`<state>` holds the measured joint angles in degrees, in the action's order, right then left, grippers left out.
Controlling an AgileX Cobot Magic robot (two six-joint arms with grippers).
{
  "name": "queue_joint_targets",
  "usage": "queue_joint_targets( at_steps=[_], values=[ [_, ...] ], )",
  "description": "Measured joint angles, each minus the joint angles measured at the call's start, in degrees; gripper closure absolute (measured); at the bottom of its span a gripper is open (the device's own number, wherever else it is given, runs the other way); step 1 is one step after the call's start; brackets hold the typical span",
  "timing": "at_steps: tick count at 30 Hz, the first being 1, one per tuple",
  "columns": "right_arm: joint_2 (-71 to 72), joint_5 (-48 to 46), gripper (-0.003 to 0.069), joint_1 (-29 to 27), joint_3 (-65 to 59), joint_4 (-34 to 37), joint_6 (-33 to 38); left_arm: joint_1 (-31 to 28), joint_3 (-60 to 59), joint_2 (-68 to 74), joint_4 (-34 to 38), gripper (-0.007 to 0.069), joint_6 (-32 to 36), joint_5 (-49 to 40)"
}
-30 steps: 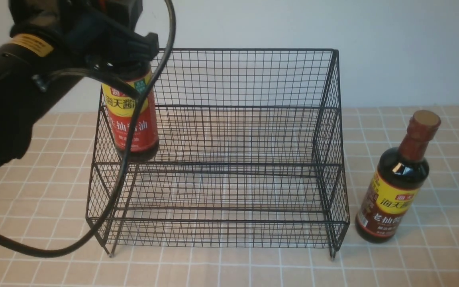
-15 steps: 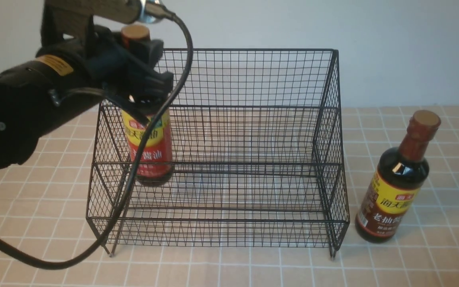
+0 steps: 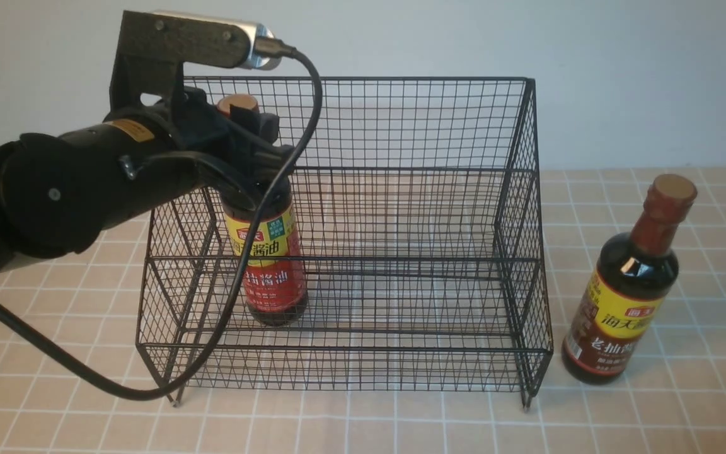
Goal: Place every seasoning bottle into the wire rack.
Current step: Use the left arm to put the condiment bottle back on the shelf, then use the right arm to grab the condiment bottle closest to it
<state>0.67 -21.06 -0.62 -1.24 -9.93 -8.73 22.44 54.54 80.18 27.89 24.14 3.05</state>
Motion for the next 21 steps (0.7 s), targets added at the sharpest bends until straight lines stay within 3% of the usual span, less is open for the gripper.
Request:
queue_joint_targets(
  at_steps=[6,14,18,21],
  values=[
    [0.0,0.0,0.0673,0.0,0.0,0.0,0.0,0.0,0.2,0.06,0.0,0.0351,0.18,-0.95],
    [0.0,0.0,0.0673,0.0,0.0,0.0,0.0,0.0,0.37,-2.78,0.0,0.0162,0.42,-4.33],
    [0.0,0.0,0.0673,0.0,0.0,0.0,0.0,0.0,0.8,-6.04,0.0,0.0156,0.42,-5.38],
    [0.0,0.0,0.0673,0.0,0.0,0.0,0.0,0.0,1.8,-10.56,-0.13,0.0205,0.42,-9.44]
  ],
)
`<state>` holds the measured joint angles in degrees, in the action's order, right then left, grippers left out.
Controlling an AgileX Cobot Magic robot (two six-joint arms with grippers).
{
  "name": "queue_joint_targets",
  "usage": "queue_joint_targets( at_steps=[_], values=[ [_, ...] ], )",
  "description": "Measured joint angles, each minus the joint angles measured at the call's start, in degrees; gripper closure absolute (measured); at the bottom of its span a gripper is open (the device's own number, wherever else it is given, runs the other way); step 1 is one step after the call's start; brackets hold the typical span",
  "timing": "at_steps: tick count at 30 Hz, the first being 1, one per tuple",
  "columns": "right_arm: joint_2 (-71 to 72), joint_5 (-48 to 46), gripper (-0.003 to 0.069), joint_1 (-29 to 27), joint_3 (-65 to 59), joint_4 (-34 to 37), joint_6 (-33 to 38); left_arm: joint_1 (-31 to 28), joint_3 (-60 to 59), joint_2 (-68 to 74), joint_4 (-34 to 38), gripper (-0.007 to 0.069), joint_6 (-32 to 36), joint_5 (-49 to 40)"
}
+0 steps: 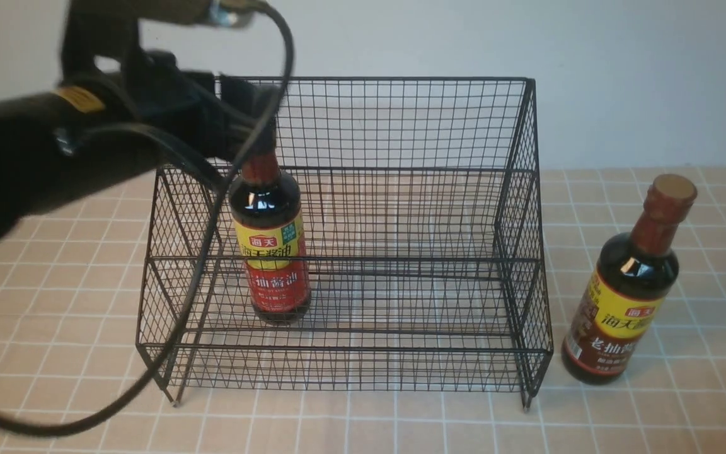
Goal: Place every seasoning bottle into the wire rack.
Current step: Use the right arm to grab the condiment bottle closest to it
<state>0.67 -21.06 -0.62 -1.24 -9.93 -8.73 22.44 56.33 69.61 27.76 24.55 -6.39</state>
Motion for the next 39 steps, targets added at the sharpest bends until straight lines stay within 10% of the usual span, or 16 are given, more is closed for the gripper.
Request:
queue_joint_targets(
  at_steps=[10,39],
  values=[
    [0.0,0.0,0.0673,0.0,0.0,0.0,0.0,-0.36,0.36,-14.21,-2.41,0.0616,-0.79,-24.38],
    [0.0,0.0,0.0673,0.0,0.0,0.0,0.0,-0.52,-10.97,-41.38,-13.09,0.0631,-12.64,-29.55]
  ],
)
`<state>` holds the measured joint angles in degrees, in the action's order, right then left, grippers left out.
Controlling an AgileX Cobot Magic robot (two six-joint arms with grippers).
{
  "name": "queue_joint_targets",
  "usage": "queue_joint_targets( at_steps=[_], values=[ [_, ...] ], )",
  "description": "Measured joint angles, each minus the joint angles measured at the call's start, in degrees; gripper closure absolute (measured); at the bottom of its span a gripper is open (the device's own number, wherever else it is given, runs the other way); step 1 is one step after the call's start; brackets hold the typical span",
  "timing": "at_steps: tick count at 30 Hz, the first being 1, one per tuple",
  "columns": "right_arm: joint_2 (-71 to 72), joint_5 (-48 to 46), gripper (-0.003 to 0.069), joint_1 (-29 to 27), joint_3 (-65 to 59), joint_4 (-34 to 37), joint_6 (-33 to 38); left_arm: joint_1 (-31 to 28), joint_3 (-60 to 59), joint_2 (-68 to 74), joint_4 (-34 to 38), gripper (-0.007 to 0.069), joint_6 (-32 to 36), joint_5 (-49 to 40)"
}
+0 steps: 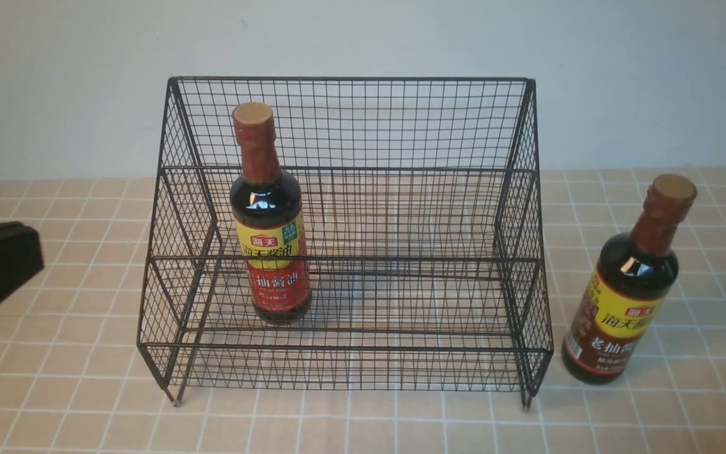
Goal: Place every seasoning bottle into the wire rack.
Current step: Use the right arm to grab the condiment bottle closest to it
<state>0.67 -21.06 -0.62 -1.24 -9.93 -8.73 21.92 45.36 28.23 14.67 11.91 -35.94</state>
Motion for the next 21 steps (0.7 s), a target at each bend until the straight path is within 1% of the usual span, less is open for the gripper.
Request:
queue_joint_targets(
  at_steps=[3,6,8,9,10,11,12,13,15,17,21],
  values=[
    [0.0,0.0,0.0673,0.0,0.0,0.0,0.0,-0.52,-3.43,-2.75,-4.4,0.0631,-0.49,1.27],
    [0.0,0.0,0.0673,0.0,0.0,0.0,0.0,-2.49,-8.83,-6.33,-6.3,0.0631,-1.24,4.43],
    [0.0,0.0,0.0673,0.0,0.0,0.0,0.0,-4.68,-12.94,-9.67,-7.0,0.0631,-1.93,7.01],
    [0.0,0.0,0.0673,0.0,0.0,0.0,0.0,-6.89,-18.13,-12.95,-7.38,0.0631,-2.32,9.88],
    [0.0,0.0,0.0673,0.0,0.0,0.0,0.0,-7.85,-19.49,-14.38,-7.6,0.0631,-2.44,10.49],
    [0.0,0.0,0.0673,0.0,0.0,0.0,0.0,-10.06,-24.76,-17.64,-7.83,0.0631,-2.52,12.8],
    [0.0,0.0,0.0673,0.0,0.0,0.0,0.0,-10.65,-26.04,-18.53,-7.88,0.0631,-2.58,13.21],
    [0.0,0.0,0.0673,0.0,0.0,0.0,0.0,-12.77,-30.31,-21.5,-8.05,0.0631,-2.71,14.33],
    [0.0,0.0,0.0673,0.0,0.0,0.0,0.0,-14.54,-35.7,-25.24,-8.7,0.0631,-2.71,15.02],
    [0.0,0.0,0.0673,0.0,0.0,0.0,0.0,-15.3,-40.67,-28.11,-9.78,0.0631,-2.71,15.25],
    [0.0,0.0,0.0673,0.0,0.0,0.0,0.0,-15.46,-46.15,-28.86,-10.63,0.0631,-2.77,15.33]
  ],
)
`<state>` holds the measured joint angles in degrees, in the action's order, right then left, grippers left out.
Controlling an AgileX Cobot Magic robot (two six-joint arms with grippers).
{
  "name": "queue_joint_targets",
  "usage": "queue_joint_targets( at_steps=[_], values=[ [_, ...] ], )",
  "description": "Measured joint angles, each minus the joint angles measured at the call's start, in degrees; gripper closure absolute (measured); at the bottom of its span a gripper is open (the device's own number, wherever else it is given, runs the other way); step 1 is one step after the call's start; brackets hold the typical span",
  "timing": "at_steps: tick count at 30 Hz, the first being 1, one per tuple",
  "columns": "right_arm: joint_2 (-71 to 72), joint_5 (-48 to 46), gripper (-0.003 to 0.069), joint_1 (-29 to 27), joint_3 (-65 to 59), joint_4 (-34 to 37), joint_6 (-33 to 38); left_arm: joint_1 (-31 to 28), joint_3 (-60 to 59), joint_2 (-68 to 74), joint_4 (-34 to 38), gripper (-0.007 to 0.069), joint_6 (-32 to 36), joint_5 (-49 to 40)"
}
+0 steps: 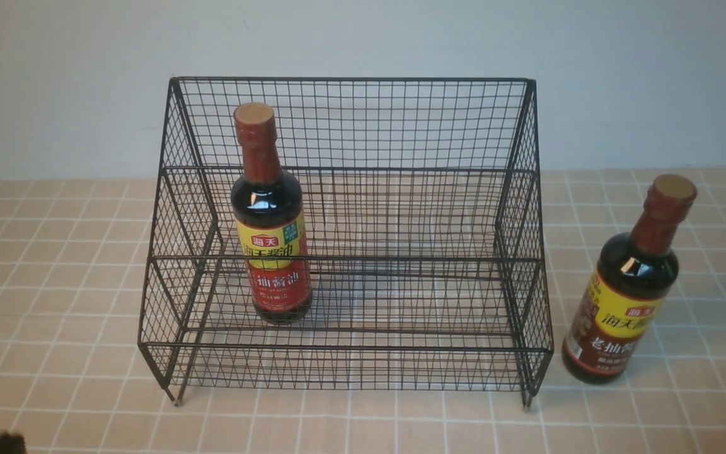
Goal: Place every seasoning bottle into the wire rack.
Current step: Use the right arm to grab the condiment bottle closest to it
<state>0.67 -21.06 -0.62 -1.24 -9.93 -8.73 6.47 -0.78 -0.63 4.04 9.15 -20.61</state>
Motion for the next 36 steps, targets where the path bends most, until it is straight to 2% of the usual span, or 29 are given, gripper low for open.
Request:
queue_joint_targets(
  at_steps=[36],
  values=[
    [0.0,1.68,0.0673,0.0,-0.14,0.47,-0.45,0.0,-0.79,-0.05,-0.45,0.0631,-0.04,-0.69]
  ],
)
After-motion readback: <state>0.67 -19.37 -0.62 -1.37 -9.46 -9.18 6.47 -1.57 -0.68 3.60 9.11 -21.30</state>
